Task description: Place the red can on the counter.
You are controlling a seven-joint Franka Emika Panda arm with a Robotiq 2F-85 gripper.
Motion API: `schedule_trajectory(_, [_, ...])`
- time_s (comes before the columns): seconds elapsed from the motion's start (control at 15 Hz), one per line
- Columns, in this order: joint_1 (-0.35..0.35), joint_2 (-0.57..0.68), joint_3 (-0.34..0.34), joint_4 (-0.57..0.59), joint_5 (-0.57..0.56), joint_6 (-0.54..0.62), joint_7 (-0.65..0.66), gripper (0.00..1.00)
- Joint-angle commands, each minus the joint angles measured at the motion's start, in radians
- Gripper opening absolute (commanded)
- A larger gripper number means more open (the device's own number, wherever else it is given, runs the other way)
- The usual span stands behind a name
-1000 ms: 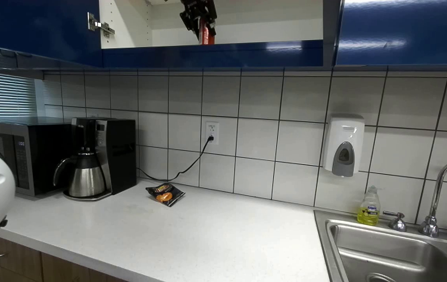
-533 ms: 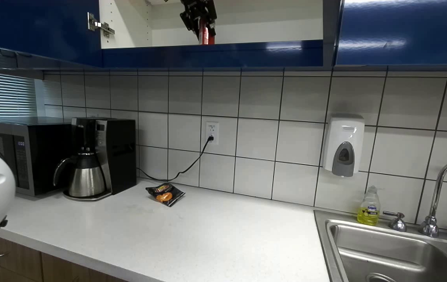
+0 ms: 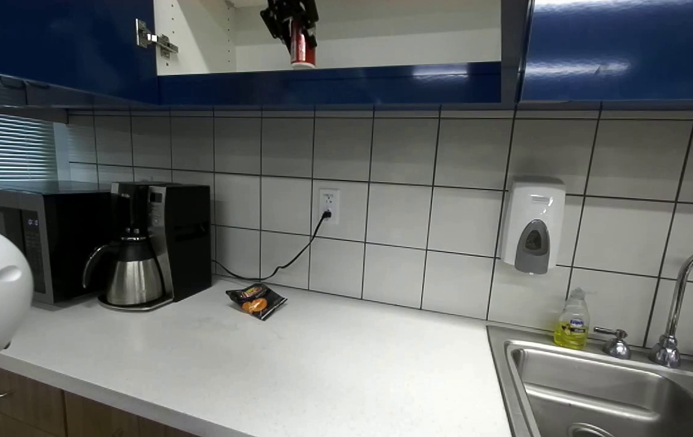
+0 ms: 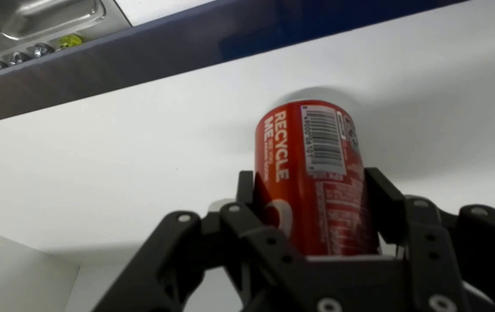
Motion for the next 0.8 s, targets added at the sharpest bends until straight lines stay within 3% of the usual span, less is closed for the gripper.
schedule_trajectory(0.0, [0.018, -0.044, 0.006, -0.008, -0.019, -0.035, 0.019, 0.39])
schedule_trajectory(0.4, [0.033, -0.139, 0.008, -0.080, -0.013, -0.060, 0.014, 0.39])
schedule_trajectory(0.73, [0.058, -0.286, 0.021, -0.273, -0.001, -0.062, 0.007, 0.39])
